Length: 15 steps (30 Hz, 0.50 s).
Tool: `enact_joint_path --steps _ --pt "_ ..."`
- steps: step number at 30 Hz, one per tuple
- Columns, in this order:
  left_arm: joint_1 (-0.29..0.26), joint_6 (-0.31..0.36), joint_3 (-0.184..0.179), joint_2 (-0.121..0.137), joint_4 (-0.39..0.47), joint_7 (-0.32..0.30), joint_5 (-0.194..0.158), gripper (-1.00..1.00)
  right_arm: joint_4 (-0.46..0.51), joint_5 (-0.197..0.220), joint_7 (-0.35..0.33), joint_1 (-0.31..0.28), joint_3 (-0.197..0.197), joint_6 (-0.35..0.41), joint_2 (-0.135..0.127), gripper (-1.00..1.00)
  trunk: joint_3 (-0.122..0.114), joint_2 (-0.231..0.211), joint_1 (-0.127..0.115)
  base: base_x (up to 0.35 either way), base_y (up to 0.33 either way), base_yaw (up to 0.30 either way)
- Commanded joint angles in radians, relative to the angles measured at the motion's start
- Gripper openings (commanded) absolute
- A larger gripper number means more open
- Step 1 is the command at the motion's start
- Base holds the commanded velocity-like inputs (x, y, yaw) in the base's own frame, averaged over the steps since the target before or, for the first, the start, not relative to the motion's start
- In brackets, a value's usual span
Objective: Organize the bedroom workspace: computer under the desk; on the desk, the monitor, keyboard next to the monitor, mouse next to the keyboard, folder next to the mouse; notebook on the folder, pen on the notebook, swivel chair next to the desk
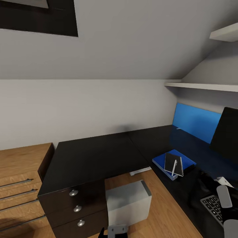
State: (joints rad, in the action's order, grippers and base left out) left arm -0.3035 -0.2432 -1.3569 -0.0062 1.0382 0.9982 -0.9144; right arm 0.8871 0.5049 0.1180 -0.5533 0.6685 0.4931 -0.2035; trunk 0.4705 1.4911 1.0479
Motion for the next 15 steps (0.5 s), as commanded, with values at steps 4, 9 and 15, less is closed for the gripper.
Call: enact_joint_path --steps 4,9,15 --pt "-0.002 -0.007 -0.004 0.0 0.0 0.003 -0.007 1.0 0.001 0.01 0.008 0.0 0.001 0.004 -0.001 1.0 0.001 0.001 0.0 0.0 0.0 0.0" --pt "-0.002 -0.007 -0.004 0.0 0.0 0.003 -0.007 1.0 0.001 0.009 0.008 0.0 0.002 0.003 -0.002 1.0 0.001 0.001 0.0 0.0 0.0 0.0" --pt "-0.002 -0.007 -0.004 0.0 0.0 0.003 -0.007 1.0 0.001 0.009 0.008 0.0 0.002 0.002 -0.001 1.0 0.001 0.001 0.0 0.0 0.0 0.0"
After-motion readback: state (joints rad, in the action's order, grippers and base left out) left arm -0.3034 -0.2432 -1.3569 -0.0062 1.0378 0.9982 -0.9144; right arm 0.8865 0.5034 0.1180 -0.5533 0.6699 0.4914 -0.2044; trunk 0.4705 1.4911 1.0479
